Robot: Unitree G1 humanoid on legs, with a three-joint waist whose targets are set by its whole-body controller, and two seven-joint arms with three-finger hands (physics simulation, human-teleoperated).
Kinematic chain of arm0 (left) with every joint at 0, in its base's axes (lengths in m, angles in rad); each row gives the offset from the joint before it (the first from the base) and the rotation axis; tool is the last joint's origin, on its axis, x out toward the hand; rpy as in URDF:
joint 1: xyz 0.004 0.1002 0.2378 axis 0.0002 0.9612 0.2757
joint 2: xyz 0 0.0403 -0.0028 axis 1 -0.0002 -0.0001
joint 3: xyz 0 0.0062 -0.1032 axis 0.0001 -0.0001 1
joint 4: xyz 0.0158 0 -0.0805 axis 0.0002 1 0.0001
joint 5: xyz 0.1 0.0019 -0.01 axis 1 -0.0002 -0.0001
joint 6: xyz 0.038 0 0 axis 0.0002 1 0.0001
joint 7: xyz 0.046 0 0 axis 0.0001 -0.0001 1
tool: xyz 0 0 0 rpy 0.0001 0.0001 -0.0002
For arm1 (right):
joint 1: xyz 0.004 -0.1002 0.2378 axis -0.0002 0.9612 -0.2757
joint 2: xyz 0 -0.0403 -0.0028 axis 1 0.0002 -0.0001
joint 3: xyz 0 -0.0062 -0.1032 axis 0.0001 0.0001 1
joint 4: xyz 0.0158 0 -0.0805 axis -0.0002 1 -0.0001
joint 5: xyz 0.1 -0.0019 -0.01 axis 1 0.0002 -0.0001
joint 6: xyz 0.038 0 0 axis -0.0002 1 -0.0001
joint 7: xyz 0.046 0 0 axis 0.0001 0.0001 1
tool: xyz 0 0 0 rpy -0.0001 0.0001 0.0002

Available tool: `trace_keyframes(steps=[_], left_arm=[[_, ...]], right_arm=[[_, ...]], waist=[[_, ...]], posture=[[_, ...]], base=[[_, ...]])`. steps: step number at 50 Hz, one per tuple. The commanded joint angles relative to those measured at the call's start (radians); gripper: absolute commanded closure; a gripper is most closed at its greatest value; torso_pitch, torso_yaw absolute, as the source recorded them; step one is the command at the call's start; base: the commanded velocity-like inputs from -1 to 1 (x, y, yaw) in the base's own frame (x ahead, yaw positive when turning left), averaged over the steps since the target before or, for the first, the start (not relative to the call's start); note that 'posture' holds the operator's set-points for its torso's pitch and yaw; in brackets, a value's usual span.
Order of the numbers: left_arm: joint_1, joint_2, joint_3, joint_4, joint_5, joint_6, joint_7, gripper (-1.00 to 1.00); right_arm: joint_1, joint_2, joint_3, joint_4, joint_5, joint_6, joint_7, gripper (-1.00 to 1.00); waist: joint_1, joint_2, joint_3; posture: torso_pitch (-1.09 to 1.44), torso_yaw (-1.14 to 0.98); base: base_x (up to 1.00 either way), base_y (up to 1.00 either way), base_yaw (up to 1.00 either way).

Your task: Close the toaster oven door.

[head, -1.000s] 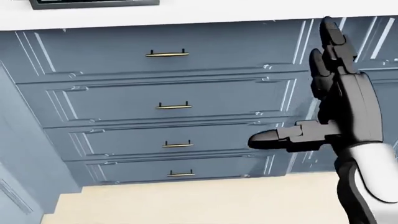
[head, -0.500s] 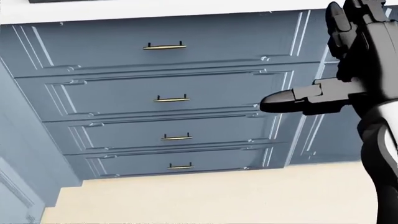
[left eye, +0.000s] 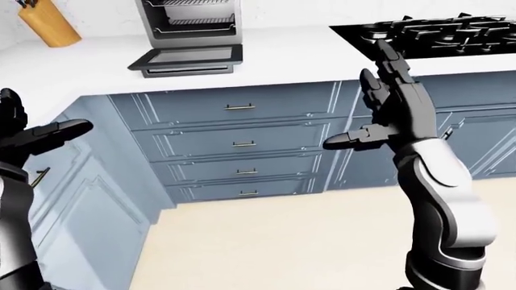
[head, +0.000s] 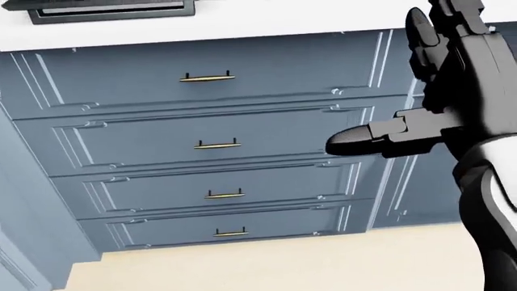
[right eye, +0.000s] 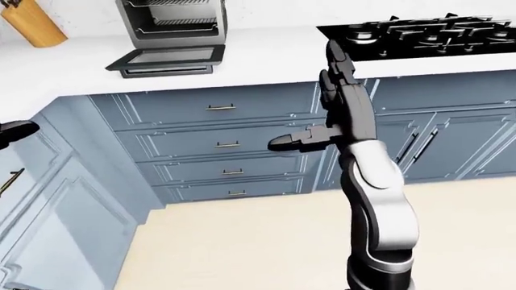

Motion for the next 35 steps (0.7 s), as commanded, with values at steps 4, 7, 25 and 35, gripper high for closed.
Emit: trace_keyframes(steps=[4,7,25,35], left_arm=[[-0.026,0.019,0.003,-0.042,-0.012,-0.022,-0.005,-1.00],[-0.027,0.021,0.004,-0.036,-0.013,-0.023,-0.003,-1.00],[-0.028,0.029,0.006,-0.036,-0.023,-0.008,-0.002,-1.00],[-0.038,0.041,0.007,-0.029,-0.030,-0.005,0.003,-1.00]], right_arm=[[-0.026,-0.014,-0.025,-0.024,-0.006,-0.023,-0.009,-1.00],[-0.018,-0.012,-0.025,-0.026,-0.006,-0.026,-0.009,-1.00],[-0.031,-0.021,-0.032,-0.038,0.012,-0.001,-0.018,-1.00],[-0.045,-0.024,-0.031,-0.043,0.018,0.012,-0.022,-1.00]], waist=[[-0.009,0.004,-0.017],[-0.010,0.005,-0.024],[-0.008,0.006,-0.010],[-0.012,0.018,-0.012]], posture=[[0.00,0.00],[0.00,0.00],[0.00,0.00],[0.00,0.00]], base=[[0.07,0.00,0.00],[0.07,0.00,0.00],[0.07,0.04,0.00],[0.07,0.10,0.00]])
